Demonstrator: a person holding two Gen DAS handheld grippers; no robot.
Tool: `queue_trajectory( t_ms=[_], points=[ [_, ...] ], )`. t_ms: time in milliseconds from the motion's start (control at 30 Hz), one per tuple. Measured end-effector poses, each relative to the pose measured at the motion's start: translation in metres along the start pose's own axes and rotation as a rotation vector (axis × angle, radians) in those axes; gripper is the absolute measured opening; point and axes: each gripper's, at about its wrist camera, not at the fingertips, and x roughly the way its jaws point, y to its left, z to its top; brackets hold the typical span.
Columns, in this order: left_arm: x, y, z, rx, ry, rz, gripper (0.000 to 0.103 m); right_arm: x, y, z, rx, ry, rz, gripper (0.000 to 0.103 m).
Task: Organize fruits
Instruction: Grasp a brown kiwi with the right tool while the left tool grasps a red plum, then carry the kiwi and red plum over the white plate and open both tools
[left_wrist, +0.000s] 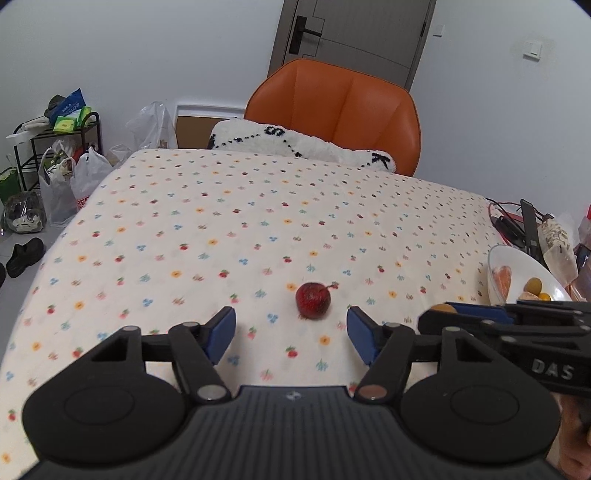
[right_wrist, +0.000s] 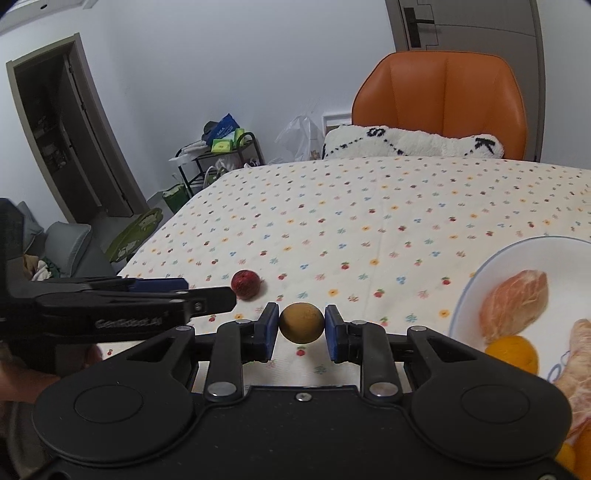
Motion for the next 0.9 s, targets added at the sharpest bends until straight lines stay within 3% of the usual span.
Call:
queue_trajectory(
  t_ms=[267,300,333,400,900],
  points=[
    [0.028,-0.016,0.005,0.056,-0.008,0.039,0.049,-0.018,-0.025,0.002,0.063,-0.041,0.029,0.025],
    [0.03,-0.018,0.005,0.066,-0.014,0.049,0.042,-0.021,-0.028,0.002,0.065,-0.049,0.024,0.025],
    [0.032,-0.019,0.007,0.063,-0.013,0.043,0.029,-0.024,-0.031,0.003,0.067,-0.056,0.014,0.025],
    [0.033,-0.021,0.009,0.042,-0.002,0.017,0.022,-0.03,-0.038,0.003,0.076,-0.066,0.005,0.025],
    [0.009,-0.089,0.01,0.119,-0.054,-0.091,0.022,-0.087,-0.09,-0.011,0.181,-0.17,-0.082,0.025]
  ],
)
